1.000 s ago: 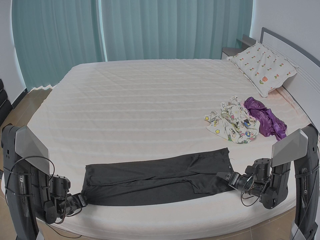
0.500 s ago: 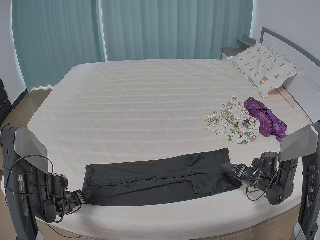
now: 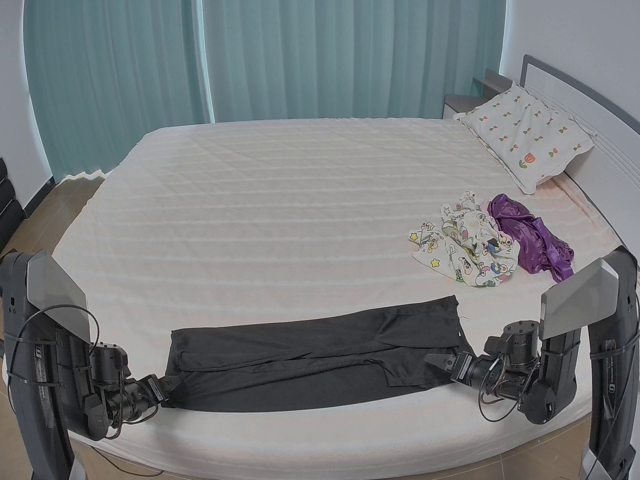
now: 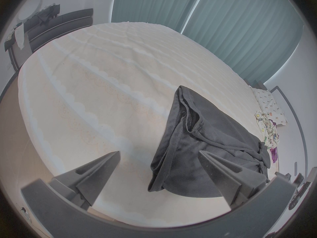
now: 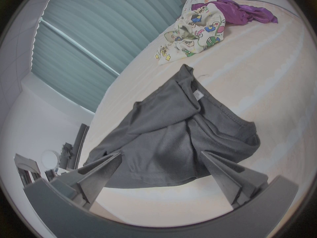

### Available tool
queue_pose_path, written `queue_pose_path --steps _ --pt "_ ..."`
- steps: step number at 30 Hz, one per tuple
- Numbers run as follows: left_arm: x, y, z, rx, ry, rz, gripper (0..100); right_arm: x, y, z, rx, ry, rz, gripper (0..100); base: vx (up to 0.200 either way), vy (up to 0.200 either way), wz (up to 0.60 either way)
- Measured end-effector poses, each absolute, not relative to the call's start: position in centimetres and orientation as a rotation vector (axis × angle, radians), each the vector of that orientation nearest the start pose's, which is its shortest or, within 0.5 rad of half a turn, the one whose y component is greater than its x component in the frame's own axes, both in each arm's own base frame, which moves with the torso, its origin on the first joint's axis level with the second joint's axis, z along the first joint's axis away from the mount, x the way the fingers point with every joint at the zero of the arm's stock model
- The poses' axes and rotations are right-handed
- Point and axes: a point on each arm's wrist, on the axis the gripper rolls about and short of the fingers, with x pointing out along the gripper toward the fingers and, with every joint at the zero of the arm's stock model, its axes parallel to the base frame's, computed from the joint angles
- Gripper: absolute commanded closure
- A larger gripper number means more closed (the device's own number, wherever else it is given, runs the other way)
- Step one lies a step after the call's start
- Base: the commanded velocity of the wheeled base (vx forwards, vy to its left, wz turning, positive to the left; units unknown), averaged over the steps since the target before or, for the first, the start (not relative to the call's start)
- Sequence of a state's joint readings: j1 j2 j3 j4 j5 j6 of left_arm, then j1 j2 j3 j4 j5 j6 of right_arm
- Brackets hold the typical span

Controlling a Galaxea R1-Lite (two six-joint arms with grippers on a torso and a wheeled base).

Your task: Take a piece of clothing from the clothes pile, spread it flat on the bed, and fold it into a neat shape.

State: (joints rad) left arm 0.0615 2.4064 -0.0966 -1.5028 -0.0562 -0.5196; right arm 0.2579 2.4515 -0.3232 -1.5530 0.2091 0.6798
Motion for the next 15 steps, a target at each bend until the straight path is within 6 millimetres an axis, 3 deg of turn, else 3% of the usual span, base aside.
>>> queue_pose_path --steps 7,8,15 --pt "23.3 1.6 -5.4 -0.547 0.778 0.222 0 27.8 7.9 -6.8 0.596 0.744 0.238 0 0.000 0.000 0.00" --pt "23.4 1.6 -5.4 -0.547 0.778 0.223 0 27.9 7.9 -6.9 0.596 0.745 0.236 100 0.000 0.000 0.00" --pt "23.4 1.7 -5.4 -0.548 0.776 0.223 0 28.5 7.9 -7.3 0.603 0.731 0.225 100 0.000 0.000 0.00"
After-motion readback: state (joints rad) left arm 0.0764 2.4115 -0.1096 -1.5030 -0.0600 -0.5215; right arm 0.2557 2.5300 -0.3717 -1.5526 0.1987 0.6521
